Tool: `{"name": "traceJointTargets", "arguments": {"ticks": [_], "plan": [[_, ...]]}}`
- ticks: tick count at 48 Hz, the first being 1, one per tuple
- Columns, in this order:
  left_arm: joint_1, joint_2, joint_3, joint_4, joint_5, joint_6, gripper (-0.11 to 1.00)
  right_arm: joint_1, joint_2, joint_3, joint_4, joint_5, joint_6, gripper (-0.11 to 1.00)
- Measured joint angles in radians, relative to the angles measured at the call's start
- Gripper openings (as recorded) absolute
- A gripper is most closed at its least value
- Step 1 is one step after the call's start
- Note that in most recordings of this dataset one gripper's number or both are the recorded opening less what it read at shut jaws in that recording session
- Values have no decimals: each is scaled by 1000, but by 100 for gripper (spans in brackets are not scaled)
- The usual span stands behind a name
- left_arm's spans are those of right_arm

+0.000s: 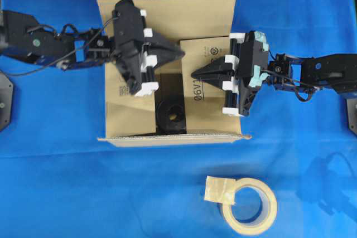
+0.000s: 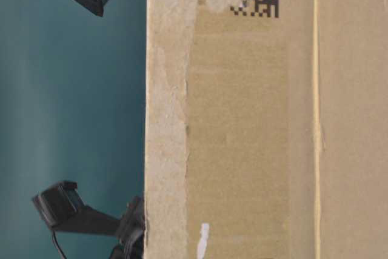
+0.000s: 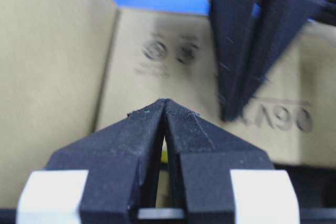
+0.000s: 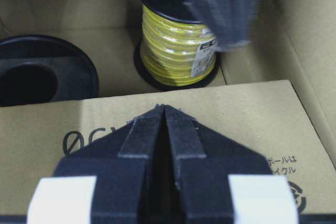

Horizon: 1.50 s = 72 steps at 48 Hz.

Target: Close the cardboard box.

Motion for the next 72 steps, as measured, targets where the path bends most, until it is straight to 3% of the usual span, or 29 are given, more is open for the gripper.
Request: {"name": "traceJointTargets", "arguments": {"ticks": [22,56,72], "plan": [[86,86,-51,-2,-21,32,0,3,0,0,0,2,0,0],[54,123,-52,0,-60,34,0,3,-9,-8,0,15,0,0],[61,123,-46,0,-60,32,0,18,-267,0,0,147,-6,0]]}}
